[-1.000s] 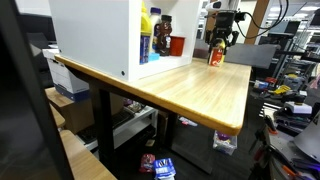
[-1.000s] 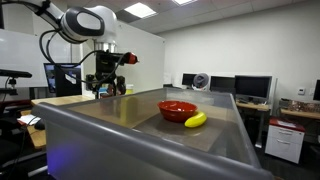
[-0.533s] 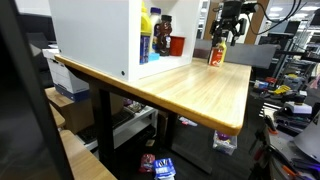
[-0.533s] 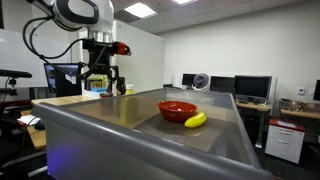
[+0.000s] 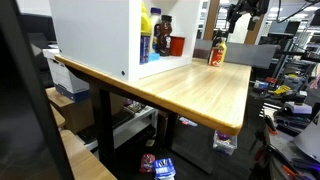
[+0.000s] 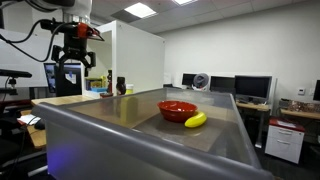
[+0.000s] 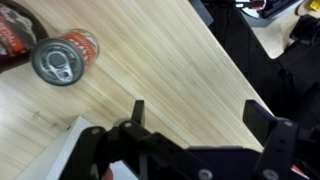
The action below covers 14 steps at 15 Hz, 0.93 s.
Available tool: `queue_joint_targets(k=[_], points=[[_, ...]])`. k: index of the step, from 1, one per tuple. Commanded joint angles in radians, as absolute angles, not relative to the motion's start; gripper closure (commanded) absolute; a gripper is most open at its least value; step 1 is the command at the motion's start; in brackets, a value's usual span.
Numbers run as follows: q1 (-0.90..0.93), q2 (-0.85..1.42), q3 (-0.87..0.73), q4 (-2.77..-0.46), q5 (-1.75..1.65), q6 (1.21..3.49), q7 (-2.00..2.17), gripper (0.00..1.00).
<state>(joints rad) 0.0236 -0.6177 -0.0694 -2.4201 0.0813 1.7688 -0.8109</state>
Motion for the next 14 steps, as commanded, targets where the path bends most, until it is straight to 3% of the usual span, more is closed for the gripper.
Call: queue_joint_targets(k=[1, 14], points=[[0.06, -0.672, -0.013, -2.492, 0.15, 1.784, -0.551, 0.0], [0.103, -0.639, 0.151, -2.57, 0.237, 2.094, 0.149, 0.0]])
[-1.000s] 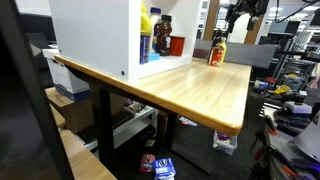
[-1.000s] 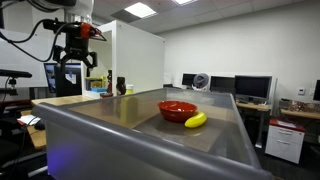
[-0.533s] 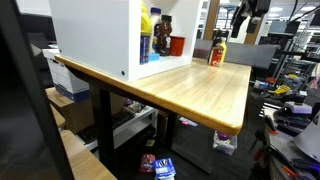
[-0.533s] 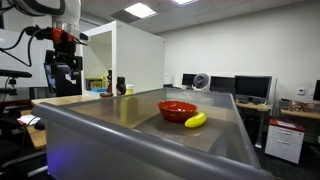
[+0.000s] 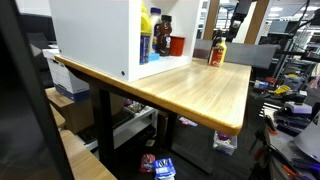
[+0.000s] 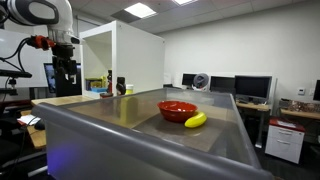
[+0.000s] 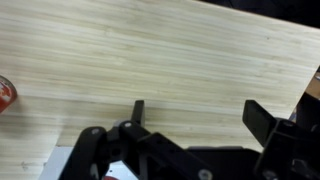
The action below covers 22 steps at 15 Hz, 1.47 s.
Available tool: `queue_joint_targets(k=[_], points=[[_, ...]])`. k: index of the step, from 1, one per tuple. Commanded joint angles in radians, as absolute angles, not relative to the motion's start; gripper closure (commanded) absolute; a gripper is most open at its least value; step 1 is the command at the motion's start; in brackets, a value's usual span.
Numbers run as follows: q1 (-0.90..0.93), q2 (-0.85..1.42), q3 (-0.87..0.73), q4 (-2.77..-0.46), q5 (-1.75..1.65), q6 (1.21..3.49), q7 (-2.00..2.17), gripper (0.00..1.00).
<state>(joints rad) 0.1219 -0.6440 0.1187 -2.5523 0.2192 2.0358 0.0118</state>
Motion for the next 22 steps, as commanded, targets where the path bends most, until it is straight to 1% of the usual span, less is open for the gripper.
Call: queue_joint_targets(k=[1, 8, 13, 14, 15, 22], points=[[0.1, -0.637, 0.16, -2.571, 0.238, 2.103, 0.195, 0.0], [0.1, -0.606, 0.252, -2.508, 0.293, 2.113, 0.57, 0.0], [0.109, -0.657, 0.272, -2.474, 0.364, 2.133, 0.752, 0.0], [0.108, -0.663, 0.272, -2.472, 0.374, 2.158, 0.771, 0.0], [0.117, -0.635, 0.266, -2.466, 0.331, 2.116, 0.717, 0.0], [0.115, -0.649, 0.258, -2.472, 0.327, 2.114, 0.716, 0.0]])
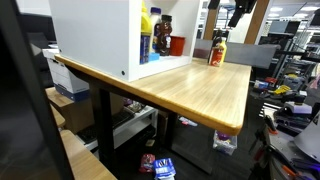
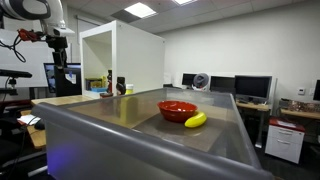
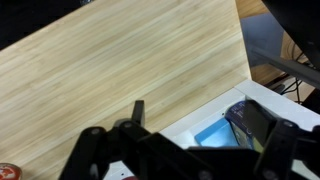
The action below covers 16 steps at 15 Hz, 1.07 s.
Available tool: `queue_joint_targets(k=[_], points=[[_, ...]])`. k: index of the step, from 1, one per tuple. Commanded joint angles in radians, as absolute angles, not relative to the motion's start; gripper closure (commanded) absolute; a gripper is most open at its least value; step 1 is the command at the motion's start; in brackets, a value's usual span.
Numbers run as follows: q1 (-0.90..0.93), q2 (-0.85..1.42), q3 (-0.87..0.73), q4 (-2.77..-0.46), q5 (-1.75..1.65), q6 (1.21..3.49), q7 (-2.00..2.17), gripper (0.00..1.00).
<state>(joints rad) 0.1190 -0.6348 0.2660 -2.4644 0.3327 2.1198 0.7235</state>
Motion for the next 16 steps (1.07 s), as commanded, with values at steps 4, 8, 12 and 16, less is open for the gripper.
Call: queue_joint_targets(k=[4, 8, 12, 16], points=[[0.131, -0.702, 0.197, -2.534, 0.36, 2.203, 0.615, 0.0], [0.139, -0.692, 0.144, -2.568, 0.346, 2.283, 0.41, 0.0], [0.131, -0.671, 0.145, -2.599, 0.308, 2.332, 0.265, 0.0], [0.125, -0.645, 0.185, -2.611, 0.269, 2.415, 0.257, 0.0]])
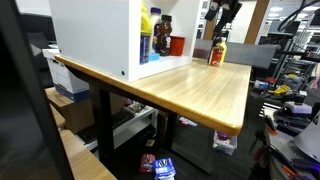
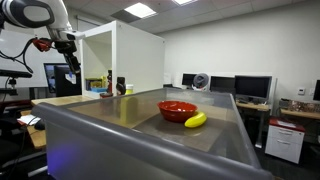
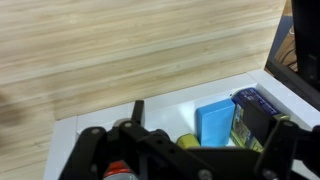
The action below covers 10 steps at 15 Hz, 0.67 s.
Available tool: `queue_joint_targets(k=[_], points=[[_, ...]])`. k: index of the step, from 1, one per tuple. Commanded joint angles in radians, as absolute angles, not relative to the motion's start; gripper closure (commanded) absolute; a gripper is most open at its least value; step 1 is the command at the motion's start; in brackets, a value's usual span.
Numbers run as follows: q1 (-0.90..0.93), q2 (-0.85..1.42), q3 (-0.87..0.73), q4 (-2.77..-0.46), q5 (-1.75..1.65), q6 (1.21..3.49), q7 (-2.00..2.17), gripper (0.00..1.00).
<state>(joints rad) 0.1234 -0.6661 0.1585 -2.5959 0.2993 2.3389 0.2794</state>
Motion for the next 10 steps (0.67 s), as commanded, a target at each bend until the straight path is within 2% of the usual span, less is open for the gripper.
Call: queue_joint_targets(k=[1, 10], points=[[0.132, -0.63, 0.192, -2.608, 0.271, 2.447, 0.258, 0.0], [0.128, -0.495, 0.223, -2.54, 0.253, 2.607, 0.282, 0.0]])
